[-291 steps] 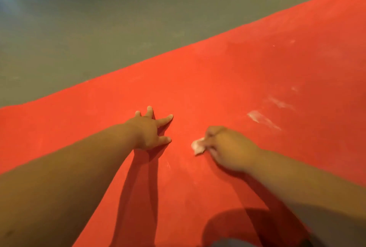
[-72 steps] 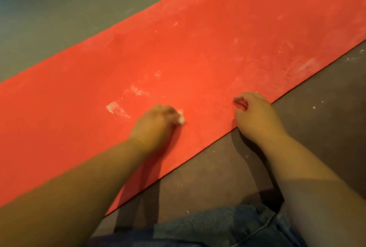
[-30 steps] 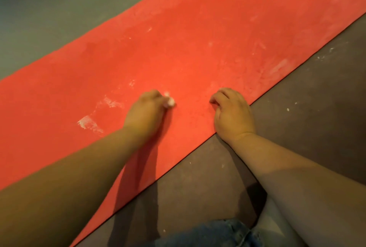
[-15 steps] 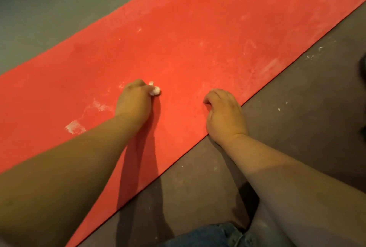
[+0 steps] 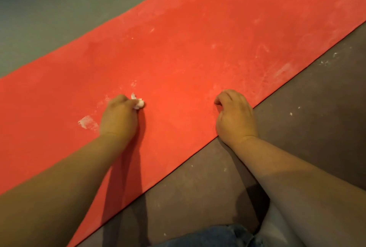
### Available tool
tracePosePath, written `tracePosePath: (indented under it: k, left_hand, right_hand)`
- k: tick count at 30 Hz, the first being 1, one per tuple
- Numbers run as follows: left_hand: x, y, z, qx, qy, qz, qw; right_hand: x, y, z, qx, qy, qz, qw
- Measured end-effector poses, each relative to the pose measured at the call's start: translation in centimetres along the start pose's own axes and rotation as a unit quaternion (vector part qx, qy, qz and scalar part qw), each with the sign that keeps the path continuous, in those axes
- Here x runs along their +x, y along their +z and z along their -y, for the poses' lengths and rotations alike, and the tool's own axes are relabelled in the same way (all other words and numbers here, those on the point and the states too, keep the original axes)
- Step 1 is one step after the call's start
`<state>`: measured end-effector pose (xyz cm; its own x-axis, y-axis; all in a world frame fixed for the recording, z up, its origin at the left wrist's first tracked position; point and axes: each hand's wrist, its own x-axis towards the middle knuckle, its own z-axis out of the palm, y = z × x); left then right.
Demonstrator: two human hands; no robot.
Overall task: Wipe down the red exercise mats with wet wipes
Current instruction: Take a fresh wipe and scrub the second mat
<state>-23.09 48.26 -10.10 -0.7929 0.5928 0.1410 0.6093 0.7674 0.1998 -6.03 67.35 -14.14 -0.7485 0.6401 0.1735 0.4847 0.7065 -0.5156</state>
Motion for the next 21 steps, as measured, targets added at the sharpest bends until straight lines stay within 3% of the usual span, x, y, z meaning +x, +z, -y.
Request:
tracePosePath:
  k: [2,4,7,9,12,13,14,16,19,20,21]
  left_hand:
    - [-2.9,0.6,-2.1,0.013,0.024,0.015,1.000]
    - [-6.9,0.3,-3.9,-0.026,0.186,0.047,0.981]
    - [-8.0,-1.4,-1.1,-0.021,0.380,0.149,0.913]
    - [-5.6,-2.2,2.8,0.031,0.362,0.145,0.920]
    - [-2.6,-2.7,9.1,0.070,0.092,0.069,0.991]
    - [-2.8,-2.8,10.1,0.071,0.011,0.050,0.996]
    - [-3.5,-2.8,10.3,0.065,-0.020,0.044,0.997]
    - [-6.2,-2.6,9.5,0.053,0.096,0.045,0.993]
    - [-9.0,-3.6,9.6,0.031,0.344,0.125,0.930]
    - [-8.2,-4.2,10.9,0.047,0.370,0.147,0.916]
    - [-7.1,-4.4,12.5,0.068,0.352,0.137,0.923]
  right_hand:
    - [-0.1,-0.2,0.2,-0.010,0.007,0.007,1.000]
    - [-0.3,-0.2,1.0,-0.014,0.020,0.016,1.000]
    - [-1.0,0.5,4.4,-0.013,-0.010,0.055,0.998]
    - [-2.1,1.6,7.7,0.011,-0.051,0.071,0.996]
    - [-4.1,3.6,12.0,0.046,-0.080,0.100,0.991]
    - [-4.6,4.3,12.9,0.044,-0.079,0.113,0.989]
    - [-5.0,5.1,13.4,0.034,-0.073,0.124,0.989]
    - [-5.4,6.2,13.8,0.005,-0.060,0.130,0.990]
    - [-5.5,6.5,13.6,-0.010,-0.066,0.112,0.991]
    - [-5.5,6.5,13.6,-0.012,-0.070,0.106,0.992]
    - [-5.5,6.5,13.7,-0.014,-0.073,0.103,0.992]
